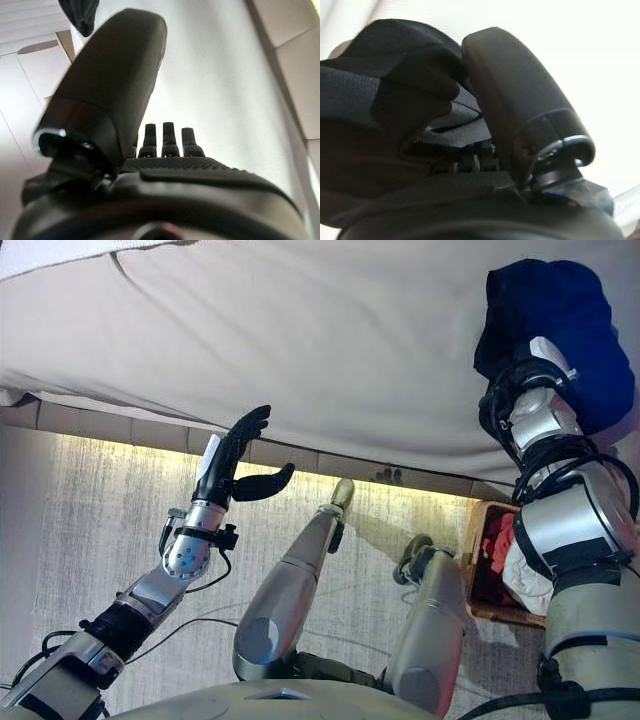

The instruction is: Pick up the clothes from the bed and place them into the basket

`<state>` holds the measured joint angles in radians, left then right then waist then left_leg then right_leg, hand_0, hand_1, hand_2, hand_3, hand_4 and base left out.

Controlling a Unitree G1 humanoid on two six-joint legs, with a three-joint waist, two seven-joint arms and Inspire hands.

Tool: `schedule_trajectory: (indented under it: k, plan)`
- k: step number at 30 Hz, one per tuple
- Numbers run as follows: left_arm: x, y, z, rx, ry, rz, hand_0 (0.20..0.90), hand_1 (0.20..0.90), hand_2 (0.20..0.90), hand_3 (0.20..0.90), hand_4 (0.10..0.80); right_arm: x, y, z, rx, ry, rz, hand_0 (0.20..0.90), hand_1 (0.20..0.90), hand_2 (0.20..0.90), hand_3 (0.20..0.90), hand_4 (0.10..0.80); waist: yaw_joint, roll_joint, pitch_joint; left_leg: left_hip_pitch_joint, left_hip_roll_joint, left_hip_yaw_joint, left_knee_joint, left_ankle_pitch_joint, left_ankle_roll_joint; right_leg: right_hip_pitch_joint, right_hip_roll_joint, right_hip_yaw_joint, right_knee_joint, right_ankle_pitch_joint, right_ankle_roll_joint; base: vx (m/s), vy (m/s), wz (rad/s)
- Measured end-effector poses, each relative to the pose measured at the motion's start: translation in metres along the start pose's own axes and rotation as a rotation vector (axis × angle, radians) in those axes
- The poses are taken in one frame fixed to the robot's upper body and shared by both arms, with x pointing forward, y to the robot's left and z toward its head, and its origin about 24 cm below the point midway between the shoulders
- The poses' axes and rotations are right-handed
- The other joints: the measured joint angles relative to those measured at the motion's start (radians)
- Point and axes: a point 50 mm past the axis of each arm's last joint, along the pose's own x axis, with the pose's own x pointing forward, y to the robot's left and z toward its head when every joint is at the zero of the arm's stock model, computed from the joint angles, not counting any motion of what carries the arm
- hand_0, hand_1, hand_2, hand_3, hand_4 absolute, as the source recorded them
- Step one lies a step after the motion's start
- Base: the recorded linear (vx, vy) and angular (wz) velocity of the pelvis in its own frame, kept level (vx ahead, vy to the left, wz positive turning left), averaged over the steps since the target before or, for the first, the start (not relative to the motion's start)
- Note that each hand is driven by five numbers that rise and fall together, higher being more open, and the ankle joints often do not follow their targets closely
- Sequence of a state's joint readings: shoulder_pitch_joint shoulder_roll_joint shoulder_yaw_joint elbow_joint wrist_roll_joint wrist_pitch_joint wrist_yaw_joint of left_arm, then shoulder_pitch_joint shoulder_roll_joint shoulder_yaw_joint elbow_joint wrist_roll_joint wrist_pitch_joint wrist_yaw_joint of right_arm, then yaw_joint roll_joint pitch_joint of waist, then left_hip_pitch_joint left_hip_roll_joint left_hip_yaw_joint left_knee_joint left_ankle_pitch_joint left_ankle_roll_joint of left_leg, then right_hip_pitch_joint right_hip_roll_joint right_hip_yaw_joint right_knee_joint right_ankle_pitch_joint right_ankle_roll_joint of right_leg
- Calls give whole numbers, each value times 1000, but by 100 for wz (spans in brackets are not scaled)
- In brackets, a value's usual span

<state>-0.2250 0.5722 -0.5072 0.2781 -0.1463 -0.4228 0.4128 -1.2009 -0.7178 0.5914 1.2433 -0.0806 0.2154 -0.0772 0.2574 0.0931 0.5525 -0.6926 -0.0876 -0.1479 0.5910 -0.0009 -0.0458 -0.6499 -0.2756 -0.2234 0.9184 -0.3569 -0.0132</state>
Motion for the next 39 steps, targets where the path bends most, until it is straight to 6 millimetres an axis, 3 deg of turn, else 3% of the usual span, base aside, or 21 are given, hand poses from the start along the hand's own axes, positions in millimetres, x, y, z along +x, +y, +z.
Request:
schedule_trajectory:
  k: [7, 10, 13, 14, 18, 21, 27, 30, 34, 36, 39]
  plan:
    - [0, 3, 1, 12, -6, 0, 900, 900, 900, 900, 800, 1, -3, -8, 6, 36, -10, 300, 300, 300, 200, 100, 10, 0, 0, -3, 0, 3, 16, 1, 1, -3, 8, 16, 6, 0, 0, -18, 21, -4]
    - [0, 3, 4, 7, -17, 3, 900, 900, 900, 900, 800, 0, 6, -21, 1, 71, 12, 300, 300, 300, 200, 100, 9, 0, 0, 26, 1, 7, 16, 2, 3, 32, 8, 15, -10, 4, -5, -4, 24, -1]
    - [-2, 3, 2, 7, -7, 8, 900, 900, 900, 900, 800, -3, 23, -43, 24, 121, 53, 300, 300, 300, 200, 100, 8, -1, 0, 109, 4, 14, -16, 4, 11, 120, 11, 12, -61, 12, -6, 35, 19, -7]
    - [-3, 3, 1, 7, -2, 13, 900, 900, 900, 900, 800, -4, 28, -49, 34, 136, 66, 300, 300, 300, 200, 100, 8, -1, 0, 143, 7, 18, -33, 6, 11, 156, 15, 10, -86, 25, 8, 34, 12, -13]
    - [-4, 6, -2, 16, 14, 33, 900, 900, 900, 900, 800, -5, 31, -56, 149, 150, 78, 300, 300, 300, 200, 100, -6, -2, 0, 265, 36, 27, -138, 14, 23, 279, 38, -7, -214, 53, 4, 82, -8, -16]
    - [-4, 9, -8, 53, 68, 41, 900, 900, 900, 900, 800, -5, 31, -59, 238, 159, 93, 300, 300, 300, 200, 100, -15, -9, -4, 359, 47, 41, -219, 32, 30, 367, 49, -8, -298, 85, 20, 38, -20, -13]
    - [-12, 25, -38, 135, 261, 76, 900, 900, 900, 900, 800, -4, 18, -63, 511, 152, 113, 300, 300, 300, 200, 100, -24, -30, -14, 572, 71, 64, -379, 51, 26, 578, 85, -11, -484, 143, 59, 148, -21, -13]
    - [-23, 34, -48, 141, 318, 103, 900, 900, 900, 900, 800, -4, 12, -64, 607, 133, 127, 300, 300, 300, 200, 100, -38, -83, -86, 630, 80, 68, -469, 77, 25, 634, 103, -11, -581, 172, 77, 98, 13, -6]
    - [-24, 36, -51, 152, 346, 89, 900, 900, 900, 900, 800, -3, -9, -62, 671, 61, 81, 300, 300, 300, 200, 100, -68, -126, -160, 672, 88, 81, -533, 81, 25, 705, 126, -9, -720, 225, 90, 60, 5, -12]
    - [-24, 36, -56, 163, 367, 93, 900, 900, 900, 900, 800, -3, -19, -57, 681, 12, 58, 300, 300, 300, 200, 100, -83, -127, -163, 722, 89, 97, -559, 82, 27, 773, 133, -3, -800, 267, 102, 22, -7, -19]
    - [-32, 39, -68, 180, 424, 89, 900, 900, 900, 900, 800, -5, -24, -54, 686, -25, 49, 300, 300, 300, 200, 100, -117, -141, -230, 741, 85, 110, -606, 82, 27, 818, 139, 2, -911, 309, 111, -7, -9, -13]
